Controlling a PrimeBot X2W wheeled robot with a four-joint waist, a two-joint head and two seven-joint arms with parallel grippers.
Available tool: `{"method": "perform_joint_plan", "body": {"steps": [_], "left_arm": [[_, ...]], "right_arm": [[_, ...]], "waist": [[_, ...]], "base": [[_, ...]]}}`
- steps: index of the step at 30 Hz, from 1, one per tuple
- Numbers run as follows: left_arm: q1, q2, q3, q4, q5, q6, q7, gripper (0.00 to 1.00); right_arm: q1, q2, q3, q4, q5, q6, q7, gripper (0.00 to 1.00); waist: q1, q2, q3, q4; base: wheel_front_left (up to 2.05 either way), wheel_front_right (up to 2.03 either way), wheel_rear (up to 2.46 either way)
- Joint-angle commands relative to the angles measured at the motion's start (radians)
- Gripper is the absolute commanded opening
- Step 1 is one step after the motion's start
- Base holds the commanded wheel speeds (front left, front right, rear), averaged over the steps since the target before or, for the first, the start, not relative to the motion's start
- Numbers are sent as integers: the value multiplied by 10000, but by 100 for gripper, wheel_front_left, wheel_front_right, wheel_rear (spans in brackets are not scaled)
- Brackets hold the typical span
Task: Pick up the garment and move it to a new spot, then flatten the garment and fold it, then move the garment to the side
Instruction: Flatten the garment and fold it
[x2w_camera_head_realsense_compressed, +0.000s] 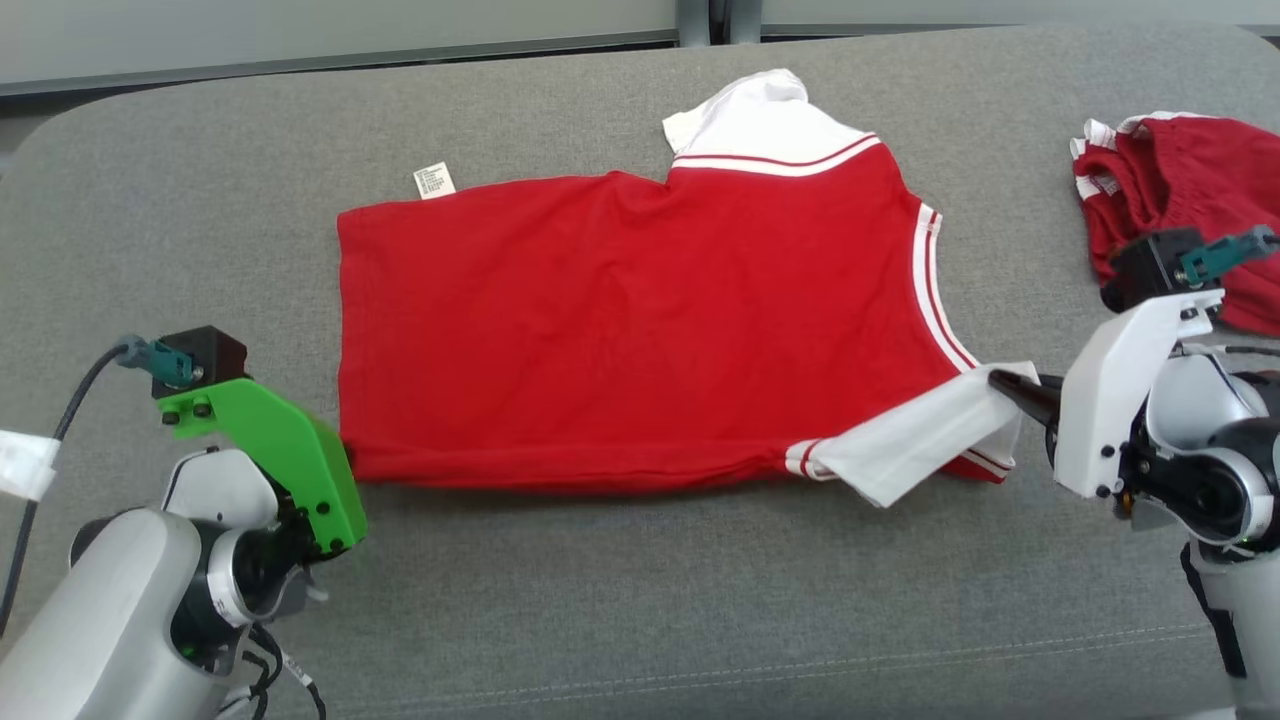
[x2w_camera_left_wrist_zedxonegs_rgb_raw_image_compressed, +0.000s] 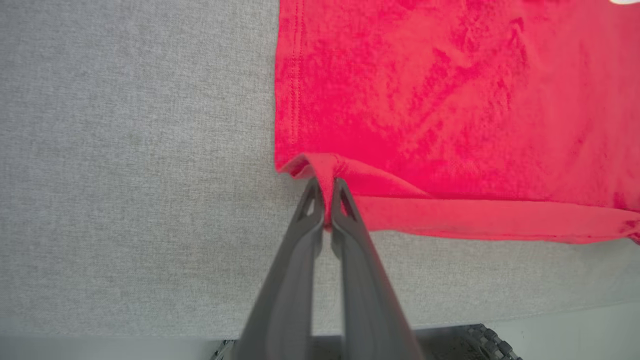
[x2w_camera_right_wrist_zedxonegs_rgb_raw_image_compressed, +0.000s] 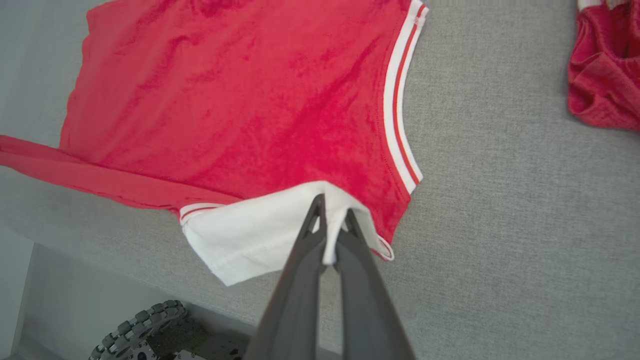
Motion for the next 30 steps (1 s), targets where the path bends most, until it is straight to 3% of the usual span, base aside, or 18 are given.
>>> {"method": "perform_joint_plan", "body": {"steps": [1, 8, 21, 23, 24, 25, 26, 30], "left_arm": [[-369, -129, 47, 200, -49, 176, 99, 0], [-1500, -655, 54, 1163, 73, 441, 151, 0], [-2943, -1107, -71, 2760, 295, 133, -31, 0], [-3098, -1130, -102, 2902, 295, 85, 10, 44], [-3164, -1121, -134, 2953, 312, 75, 54, 87], [-3242, -1113, -148, 2991, 341, 36, 30, 100], [-3303, -1117, -157, 3027, 348, 12, 23, 100], [-3479, -1163, -155, 3114, 350, -77, -40, 100]], "right_arm": [[-459, 88, -10, 326, -165, -1, 70, 0], [-2155, 417, 203, 1824, -566, -1, -46, 0], [-4015, 575, 906, 3933, -980, -1, -550, 0], [-4194, 607, 941, 4213, -982, -1, -678, 22], [-4300, 625, 972, 4333, -1001, -1, -749, 40], [-4402, 643, 1009, 4480, -1016, -1, -817, 78], [-4485, 662, 1029, 4597, -1026, -1, -886, 100], [-4785, 708, 1038, 4987, -1097, -1, -1349, 100]], "waist": [[0, 0, 183, -38], [0, 0, 823, -123], [0, 0, 1561, -158], [0, 0, 1558, -148], [0, 0, 1551, -141], [0, 0, 1543, -133], [0, 0, 1534, -121], [0, 0, 1497, -60]], "base": [[0, 0, 0], [0, 0, 0], [0, 0, 0], [0, 0, 0], [0, 0, 0], [0, 0, 0], [0, 0, 0], [0, 0, 0]]}}
